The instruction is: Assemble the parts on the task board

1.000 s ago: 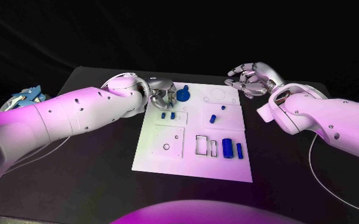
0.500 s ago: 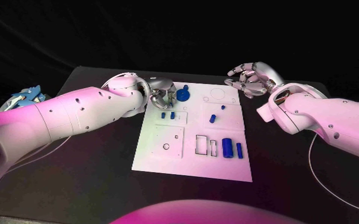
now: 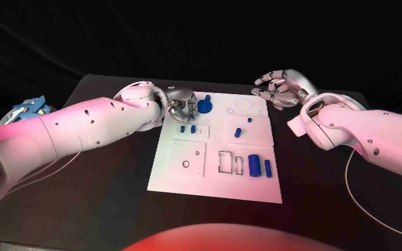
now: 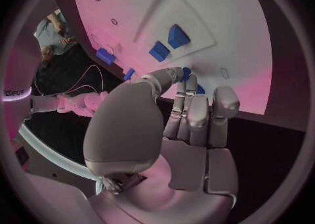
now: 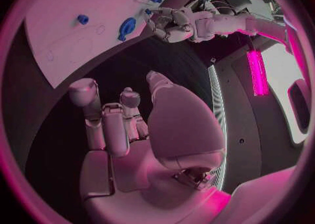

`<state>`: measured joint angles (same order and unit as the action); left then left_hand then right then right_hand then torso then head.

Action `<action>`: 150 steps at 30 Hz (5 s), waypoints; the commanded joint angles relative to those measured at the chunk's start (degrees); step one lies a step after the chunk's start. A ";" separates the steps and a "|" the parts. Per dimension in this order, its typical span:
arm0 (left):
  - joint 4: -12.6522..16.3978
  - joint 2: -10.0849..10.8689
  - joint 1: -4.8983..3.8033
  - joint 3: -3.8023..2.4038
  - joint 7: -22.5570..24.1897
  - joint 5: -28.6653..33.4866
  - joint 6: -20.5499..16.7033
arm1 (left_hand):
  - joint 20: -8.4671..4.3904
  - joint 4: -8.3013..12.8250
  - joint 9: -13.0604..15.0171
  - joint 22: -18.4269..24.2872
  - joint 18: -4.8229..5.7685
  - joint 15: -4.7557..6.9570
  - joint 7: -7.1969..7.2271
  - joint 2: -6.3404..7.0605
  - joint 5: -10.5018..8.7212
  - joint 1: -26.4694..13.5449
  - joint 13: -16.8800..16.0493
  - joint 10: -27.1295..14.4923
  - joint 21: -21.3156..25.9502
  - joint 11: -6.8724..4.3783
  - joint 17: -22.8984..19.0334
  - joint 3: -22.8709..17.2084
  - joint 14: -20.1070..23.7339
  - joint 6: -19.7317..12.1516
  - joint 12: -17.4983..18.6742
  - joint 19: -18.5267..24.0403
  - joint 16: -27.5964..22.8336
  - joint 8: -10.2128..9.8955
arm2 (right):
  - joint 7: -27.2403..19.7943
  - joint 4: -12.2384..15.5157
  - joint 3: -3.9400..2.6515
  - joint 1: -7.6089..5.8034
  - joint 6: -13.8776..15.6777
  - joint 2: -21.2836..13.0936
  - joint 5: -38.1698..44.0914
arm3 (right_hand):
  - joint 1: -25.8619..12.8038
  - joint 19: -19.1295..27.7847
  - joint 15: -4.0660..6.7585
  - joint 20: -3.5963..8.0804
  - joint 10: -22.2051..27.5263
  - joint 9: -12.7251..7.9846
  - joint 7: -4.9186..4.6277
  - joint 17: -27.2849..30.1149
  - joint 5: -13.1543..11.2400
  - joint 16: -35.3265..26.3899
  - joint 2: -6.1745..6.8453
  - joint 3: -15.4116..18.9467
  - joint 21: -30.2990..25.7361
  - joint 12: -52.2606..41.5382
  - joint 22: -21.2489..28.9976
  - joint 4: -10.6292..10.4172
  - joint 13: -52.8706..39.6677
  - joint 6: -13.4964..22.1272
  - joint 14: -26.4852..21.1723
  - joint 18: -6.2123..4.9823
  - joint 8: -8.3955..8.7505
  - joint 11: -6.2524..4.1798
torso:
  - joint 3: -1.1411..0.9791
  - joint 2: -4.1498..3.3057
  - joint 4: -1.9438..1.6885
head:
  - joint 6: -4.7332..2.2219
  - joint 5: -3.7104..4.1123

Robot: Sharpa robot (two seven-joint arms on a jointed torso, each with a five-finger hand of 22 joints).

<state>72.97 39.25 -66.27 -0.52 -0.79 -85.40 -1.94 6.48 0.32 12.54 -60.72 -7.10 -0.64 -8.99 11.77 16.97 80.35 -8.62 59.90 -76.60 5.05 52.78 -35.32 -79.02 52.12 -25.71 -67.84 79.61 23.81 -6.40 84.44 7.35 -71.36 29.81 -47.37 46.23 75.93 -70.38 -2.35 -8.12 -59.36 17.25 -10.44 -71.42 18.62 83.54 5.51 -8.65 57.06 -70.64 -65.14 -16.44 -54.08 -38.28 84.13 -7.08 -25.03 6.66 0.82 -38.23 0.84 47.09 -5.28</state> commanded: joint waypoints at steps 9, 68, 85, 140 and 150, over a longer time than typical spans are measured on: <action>-0.12 -0.18 0.06 0.07 -0.69 0.57 1.99 | 0.36 -0.26 -0.13 0.85 0.13 -0.62 -0.29 0.17 -0.03 -0.88 0.53 -0.84 0.80 0.45 -1.06 0.50 0.41 -0.22 1.67 1.11 -0.35 -0.63 | -0.47 -0.02 -0.01 0.05 -0.07 0.00 0.27 | -0.40 0.33 0.35 0.17 0.21 -0.13 -0.83 0.11 0.36 -0.38 -0.18 -0.31 -0.45 0.30 0.21 -0.06 0.28 0.34 0.38 -0.53 -0.14 -0.23 | 0.04 0.00 -0.03 | 0.10 0.04; 2.14 3.03 0.06 -0.39 6.48 14.43 -6.30 | 2.76 -2.80 -2.40 7.08 -0.93 -3.13 -2.60 1.64 0.36 -2.42 4.53 -8.48 4.99 3.28 -6.14 8.42 2.23 -4.22 10.51 4.29 -0.68 -5.62 | 2.58 -2.41 0.00 0.28 -3.91 0.35 4.29 | 3.57 3.40 0.94 0.71 10.40 -1.40 -0.24 5.58 -1.64 -3.72 0.83 -4.99 -8.57 14.23 5.27 0.91 17.06 -1.58 -1.63 -1.77 -1.98 -0.86 | 0.03 0.00 0.03 | 0.02 0.29; 4.76 8.61 0.12 -0.98 19.22 68.18 -8.51 | 1.24 -1.69 -1.65 21.58 -3.54 -1.51 -1.39 -1.65 0.11 -0.22 2.97 -2.37 15.52 1.59 -29.75 2.14 15.02 -0.96 3.66 16.33 -13.97 -3.50 | 7.99 -3.92 0.00 0.94 -14.38 1.38 34.20 | 3.73 1.69 0.91 1.19 3.78 -4.82 0.30 8.02 -7.93 -5.70 7.12 -23.10 -6.94 45.71 1.73 9.65 39.36 -9.70 -1.23 -1.28 0.85 -0.70 | 0.19 0.03 -0.07 | -0.90 1.74; 7.89 11.40 0.63 -0.95 22.94 82.59 -6.63 | 0.92 -1.41 -1.64 23.68 -3.44 -1.13 -1.06 -1.74 0.15 -2.32 0.05 -2.59 18.87 0.95 -31.43 4.79 16.00 -1.87 -2.15 16.69 -16.48 -3.83 | 17.15 -6.92 0.30 4.65 -15.35 7.89 51.19 | 1.64 -5.60 2.37 2.10 -3.96 -4.21 1.82 1.68 -10.37 -1.95 3.90 -26.91 5.78 50.12 -7.94 14.02 43.62 -15.67 1.65 1.07 0.92 -2.30 | 0.02 -0.05 0.01 | 0.03 4.27; 7.90 11.50 0.63 -0.95 21.38 82.11 -5.64 | 1.17 -1.27 -1.71 23.96 -3.42 -1.52 -1.46 -1.63 0.19 -2.47 0.12 -4.53 19.31 1.48 -31.54 4.82 16.25 -2.38 -2.00 16.57 -16.60 -4.05 | 19.59 -6.88 0.47 4.83 -18.84 8.26 54.10 | 1.28 -5.51 2.27 2.14 -3.62 -4.28 1.58 1.59 -10.79 -1.95 4.18 -27.28 5.78 50.81 -8.12 14.68 43.92 -15.24 1.64 1.10 1.40 -2.08 | 0.08 0.01 -0.06 | 0.27 4.41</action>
<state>80.75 50.74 -65.62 -1.43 21.43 -3.18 -9.20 7.47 -1.01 10.90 -36.81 -10.23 -2.16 -10.53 10.18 17.21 78.62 -8.52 55.57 -57.47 6.46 21.28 -30.67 -63.15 50.17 -27.50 -51.29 63.29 19.97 10.31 78.02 7.34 -67.18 15.53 -39.23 97.71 77.44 -75.72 -0.39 -5.85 -63.28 13.00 -8.71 -69.84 8.09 81.45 9.87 -35.83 62.67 -19.99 -73.25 -2.05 -10.43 -53.74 84.03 -7.08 -23.93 4.59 0.89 -38.23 0.81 47.31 -0.89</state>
